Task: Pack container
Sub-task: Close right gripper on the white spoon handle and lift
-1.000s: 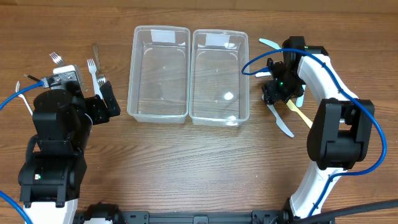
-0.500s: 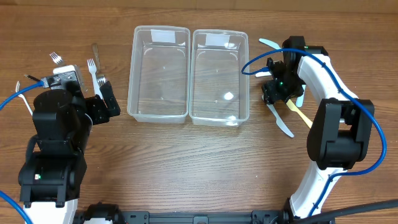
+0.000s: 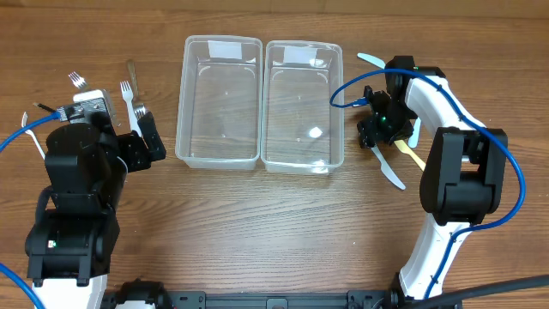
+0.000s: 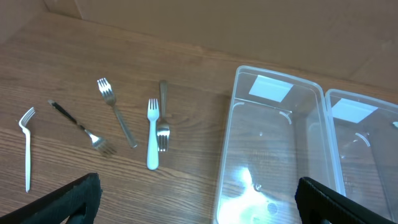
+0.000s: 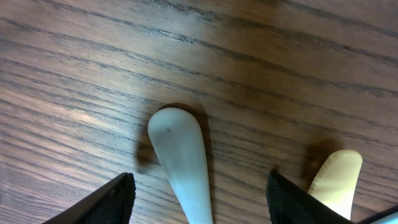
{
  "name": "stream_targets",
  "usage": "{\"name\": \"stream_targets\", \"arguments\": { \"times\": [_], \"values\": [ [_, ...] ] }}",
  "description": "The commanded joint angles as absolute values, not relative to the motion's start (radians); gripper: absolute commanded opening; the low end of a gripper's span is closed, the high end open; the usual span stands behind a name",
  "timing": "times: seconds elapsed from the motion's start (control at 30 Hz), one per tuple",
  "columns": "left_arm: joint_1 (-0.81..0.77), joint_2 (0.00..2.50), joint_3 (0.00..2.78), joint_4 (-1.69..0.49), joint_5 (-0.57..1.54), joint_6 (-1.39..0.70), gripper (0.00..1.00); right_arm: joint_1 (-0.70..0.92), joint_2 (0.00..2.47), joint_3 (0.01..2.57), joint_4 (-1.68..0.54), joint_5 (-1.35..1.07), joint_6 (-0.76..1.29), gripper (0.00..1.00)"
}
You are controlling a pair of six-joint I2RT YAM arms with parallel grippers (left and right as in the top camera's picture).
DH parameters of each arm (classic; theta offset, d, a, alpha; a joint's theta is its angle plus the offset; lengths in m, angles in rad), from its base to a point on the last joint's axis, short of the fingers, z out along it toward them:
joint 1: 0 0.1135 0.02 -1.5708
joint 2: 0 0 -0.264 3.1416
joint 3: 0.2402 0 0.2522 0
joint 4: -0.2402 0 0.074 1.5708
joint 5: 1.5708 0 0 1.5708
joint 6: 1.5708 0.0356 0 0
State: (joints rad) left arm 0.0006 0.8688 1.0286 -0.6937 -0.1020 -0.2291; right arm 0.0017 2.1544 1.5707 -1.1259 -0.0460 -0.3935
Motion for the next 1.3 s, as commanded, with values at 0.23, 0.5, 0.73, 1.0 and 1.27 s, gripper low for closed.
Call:
{"name": "stream_targets", "arguments": {
  "times": [0.23,0.5,0.73,1.0,1.27],
  "values": [
    [0.007,0.869,1.053,-0.691,-0.104,-0.206,1.00,0.006,2.163,1.537,-1.111,-0.056,-0.387,0.56],
    [0.007,0.869,1.053,-0.691,-0.104,-0.206,1.00,0.006,2.163,1.374,-1.008,-0.043,-0.366,0.57],
    [0.007,0.870,1.053,-0.691,-0.104,-0.206,1.00,0.006,2.163,1.346,-0.985,-0.030,-0.367,0.55],
    [0.007,0.869,1.053,-0.691,-0.104,-0.206,1.00,0.006,2.163,1.346,-0.984,-0.030,-0.367,0.38],
    [0.007,0.869,1.053,-0.690,-0.104,-0.206,1.00,0.006,2.163,1.346,-0.984,-0.030,-0.367,0.27]
  ]
}}
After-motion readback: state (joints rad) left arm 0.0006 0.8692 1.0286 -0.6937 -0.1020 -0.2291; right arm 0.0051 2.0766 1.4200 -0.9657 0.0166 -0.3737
